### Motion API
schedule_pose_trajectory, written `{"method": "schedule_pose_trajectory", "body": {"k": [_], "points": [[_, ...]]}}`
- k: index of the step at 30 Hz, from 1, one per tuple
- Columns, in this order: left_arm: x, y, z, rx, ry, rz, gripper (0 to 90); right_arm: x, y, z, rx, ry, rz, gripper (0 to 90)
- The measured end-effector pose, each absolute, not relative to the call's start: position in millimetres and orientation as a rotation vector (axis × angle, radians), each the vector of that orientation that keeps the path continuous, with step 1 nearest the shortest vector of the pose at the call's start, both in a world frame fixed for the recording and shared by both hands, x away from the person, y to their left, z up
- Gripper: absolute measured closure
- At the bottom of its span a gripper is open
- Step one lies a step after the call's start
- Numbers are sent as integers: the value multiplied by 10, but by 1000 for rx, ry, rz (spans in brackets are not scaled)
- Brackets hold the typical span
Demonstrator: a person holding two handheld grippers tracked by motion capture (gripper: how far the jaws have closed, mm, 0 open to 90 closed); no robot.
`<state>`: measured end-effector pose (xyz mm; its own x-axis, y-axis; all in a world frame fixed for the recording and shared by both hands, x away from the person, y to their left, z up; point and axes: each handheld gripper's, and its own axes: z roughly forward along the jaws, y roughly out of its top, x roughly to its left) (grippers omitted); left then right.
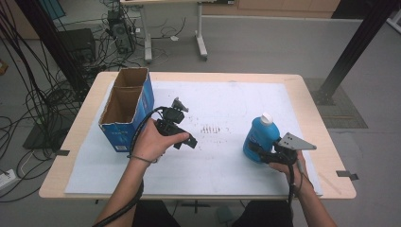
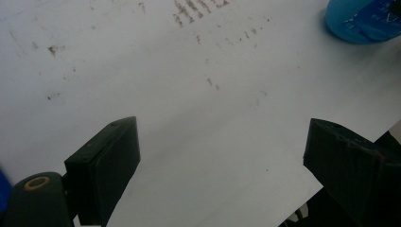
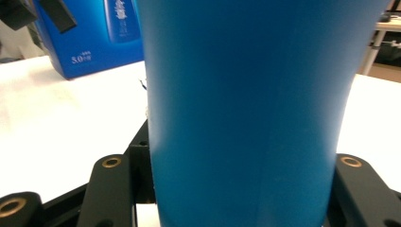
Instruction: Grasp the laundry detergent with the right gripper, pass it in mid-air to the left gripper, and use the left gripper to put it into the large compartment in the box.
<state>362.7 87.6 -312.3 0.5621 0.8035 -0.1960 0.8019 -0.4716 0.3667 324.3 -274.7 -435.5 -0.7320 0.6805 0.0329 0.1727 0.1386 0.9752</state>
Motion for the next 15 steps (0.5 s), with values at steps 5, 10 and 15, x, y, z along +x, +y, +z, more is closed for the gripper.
{"method": "schedule_pose_trajectory", "body": {"k": [5, 10, 15], "points": [[3619, 855, -2974, 2414, 1233, 18, 119, 3273, -2730, -4242, 793, 2040, 1647, 435], [3592, 807, -2813, 2464, 1145, 31, 119, 3302, -2707, -4116, 764, 2095, 1689, 435], [3566, 789, -2634, 2493, 1079, 44, 119, 3339, -2672, -3996, 719, 2152, 1737, 435]]}}
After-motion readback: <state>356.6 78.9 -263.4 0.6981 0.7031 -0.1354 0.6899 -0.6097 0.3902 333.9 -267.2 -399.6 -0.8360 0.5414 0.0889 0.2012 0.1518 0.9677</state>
